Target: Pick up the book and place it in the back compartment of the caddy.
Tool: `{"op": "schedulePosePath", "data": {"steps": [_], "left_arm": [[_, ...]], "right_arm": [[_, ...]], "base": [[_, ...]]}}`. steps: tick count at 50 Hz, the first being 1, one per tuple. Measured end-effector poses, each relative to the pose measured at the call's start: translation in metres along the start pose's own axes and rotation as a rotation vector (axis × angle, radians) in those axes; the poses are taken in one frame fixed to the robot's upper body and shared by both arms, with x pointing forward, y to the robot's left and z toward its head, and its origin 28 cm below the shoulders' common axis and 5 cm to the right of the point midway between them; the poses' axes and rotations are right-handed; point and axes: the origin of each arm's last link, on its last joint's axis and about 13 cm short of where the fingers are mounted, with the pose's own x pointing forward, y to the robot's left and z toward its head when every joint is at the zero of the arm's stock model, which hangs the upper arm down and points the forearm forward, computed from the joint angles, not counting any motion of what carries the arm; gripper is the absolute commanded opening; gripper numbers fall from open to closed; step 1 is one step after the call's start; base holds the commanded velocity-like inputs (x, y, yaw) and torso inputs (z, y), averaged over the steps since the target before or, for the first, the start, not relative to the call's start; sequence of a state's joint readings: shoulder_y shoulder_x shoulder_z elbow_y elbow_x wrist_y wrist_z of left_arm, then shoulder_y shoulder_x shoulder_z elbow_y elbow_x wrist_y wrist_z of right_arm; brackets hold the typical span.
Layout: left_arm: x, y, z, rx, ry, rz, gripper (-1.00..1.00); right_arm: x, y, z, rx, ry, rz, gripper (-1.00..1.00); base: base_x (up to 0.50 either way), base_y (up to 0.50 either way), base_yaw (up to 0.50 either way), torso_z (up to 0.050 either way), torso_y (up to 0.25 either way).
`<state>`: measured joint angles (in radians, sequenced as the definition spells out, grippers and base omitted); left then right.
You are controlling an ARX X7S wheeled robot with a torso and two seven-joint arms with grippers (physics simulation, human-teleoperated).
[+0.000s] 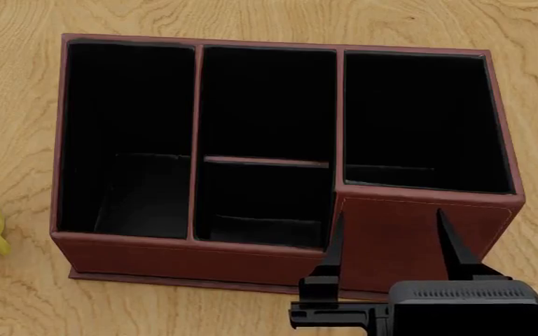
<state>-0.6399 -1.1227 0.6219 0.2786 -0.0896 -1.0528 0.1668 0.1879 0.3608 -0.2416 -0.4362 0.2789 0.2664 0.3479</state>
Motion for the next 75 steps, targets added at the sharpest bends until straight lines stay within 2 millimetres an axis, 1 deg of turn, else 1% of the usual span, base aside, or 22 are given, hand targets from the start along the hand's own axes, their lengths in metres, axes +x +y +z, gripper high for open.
{"op": "schedulePosePath", "data": {"steps": [13, 29, 42, 59, 75], "left_arm": [[0.011, 0.001, -0.002, 0.022, 0.033, -0.002, 1.0], [0.022, 0.009, -0.002, 0.042, 0.068, 0.019, 1.0], [0.032, 0.011, -0.002, 0.063, 0.091, 0.014, 1.0], [0.043, 0.018, -0.004, 0.071, 0.123, 0.025, 1.0], [0.056, 0.018, -0.005, 0.082, 0.142, 0.017, 1.0]], "right_arm": [[0.0, 0.0, 0.0, -0.001, 0.001, -0.001, 1.0], [0.0, 0.0, 0.0, -0.004, 0.001, -0.004, 1.0], [0.001, 0.0, 0.0, -0.007, 0.002, -0.006, 1.0], [0.002, 0.0, 0.001, -0.013, 0.003, -0.008, 1.0], [0.003, 0.001, 0.001, -0.018, 0.004, -0.012, 1.0]], "base": [[0.0, 0.0, 0.0, 0.0, 0.0], [0.0, 0.0, 0.0, 0.0, 0.0], [0.0, 0.0, 0.0, 0.0, 0.0], [0.0, 0.0, 0.0, 0.0, 0.0], [0.0, 0.0, 0.0, 0.0, 0.0]]}}
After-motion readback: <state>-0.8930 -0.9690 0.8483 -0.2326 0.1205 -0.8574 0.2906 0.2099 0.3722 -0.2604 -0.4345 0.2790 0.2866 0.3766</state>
